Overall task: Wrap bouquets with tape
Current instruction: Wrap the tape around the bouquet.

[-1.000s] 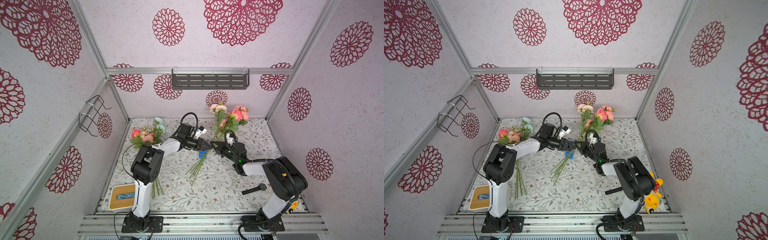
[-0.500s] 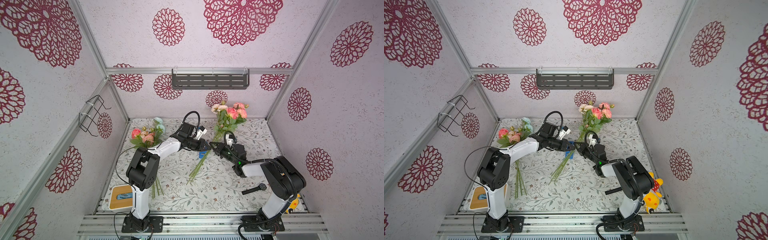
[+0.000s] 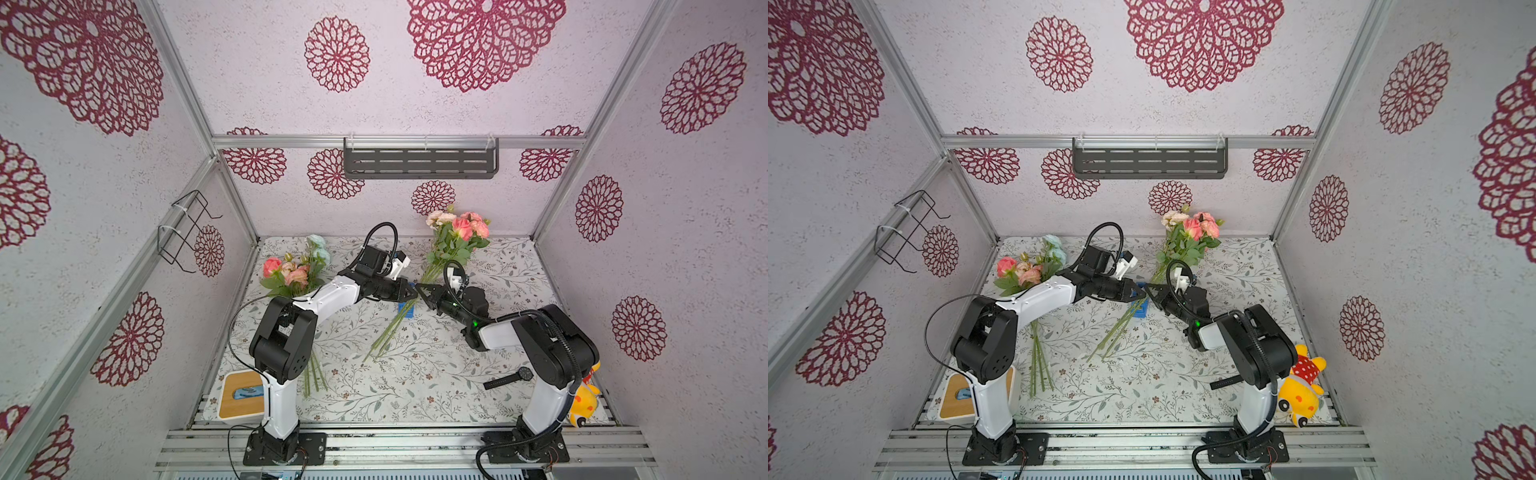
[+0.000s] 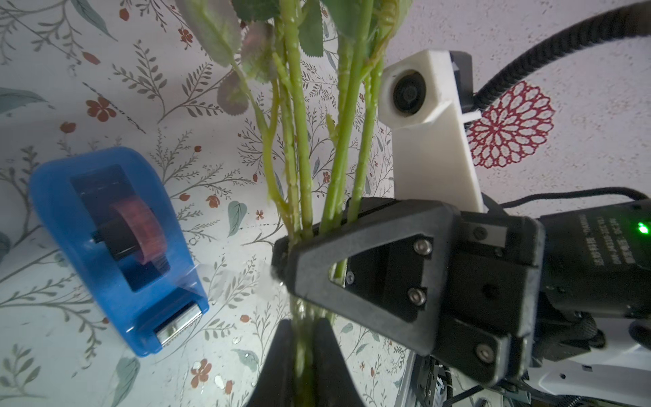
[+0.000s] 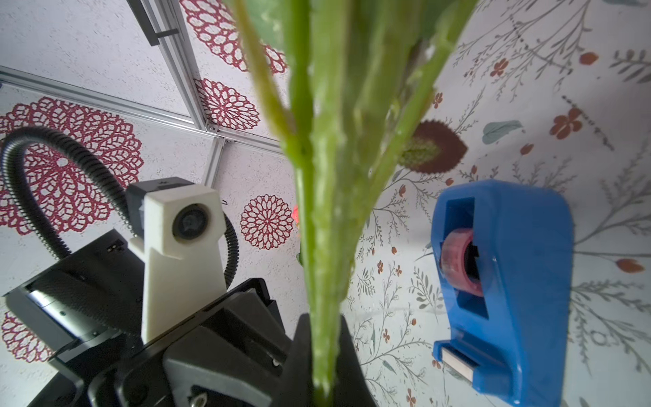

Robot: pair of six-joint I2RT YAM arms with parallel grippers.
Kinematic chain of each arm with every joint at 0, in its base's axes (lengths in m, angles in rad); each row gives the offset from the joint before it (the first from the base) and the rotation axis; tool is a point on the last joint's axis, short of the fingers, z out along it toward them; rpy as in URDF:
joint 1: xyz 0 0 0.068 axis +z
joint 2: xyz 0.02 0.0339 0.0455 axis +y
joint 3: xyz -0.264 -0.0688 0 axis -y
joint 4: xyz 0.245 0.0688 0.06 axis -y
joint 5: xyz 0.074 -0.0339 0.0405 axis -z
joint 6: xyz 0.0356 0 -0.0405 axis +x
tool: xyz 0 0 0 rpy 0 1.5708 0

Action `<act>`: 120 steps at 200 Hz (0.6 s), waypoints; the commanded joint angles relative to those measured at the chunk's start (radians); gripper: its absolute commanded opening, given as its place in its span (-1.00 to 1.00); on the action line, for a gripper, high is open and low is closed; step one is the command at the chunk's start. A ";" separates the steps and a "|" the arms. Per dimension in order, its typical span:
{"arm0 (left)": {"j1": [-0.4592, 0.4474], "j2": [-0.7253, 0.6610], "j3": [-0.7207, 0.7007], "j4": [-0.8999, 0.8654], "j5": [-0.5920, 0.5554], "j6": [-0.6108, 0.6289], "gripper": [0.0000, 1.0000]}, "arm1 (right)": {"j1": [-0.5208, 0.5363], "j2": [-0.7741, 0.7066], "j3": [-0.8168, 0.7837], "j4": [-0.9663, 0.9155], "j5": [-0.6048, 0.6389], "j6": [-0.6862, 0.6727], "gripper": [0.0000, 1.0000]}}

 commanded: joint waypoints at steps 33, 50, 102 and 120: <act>0.004 -0.026 -0.023 0.001 0.128 0.094 0.14 | 0.005 0.024 0.047 0.217 -0.043 0.009 -1.00; -0.003 -0.007 0.006 -0.066 0.128 0.157 0.14 | 0.005 0.027 0.056 0.235 -0.044 0.025 -1.00; -0.002 0.038 0.011 -0.152 0.149 0.270 -0.13 | 0.004 0.012 0.063 0.236 -0.070 0.034 -1.00; -0.010 0.067 0.054 -0.180 0.108 0.264 -0.28 | 0.013 0.013 0.062 0.226 -0.076 0.030 -1.00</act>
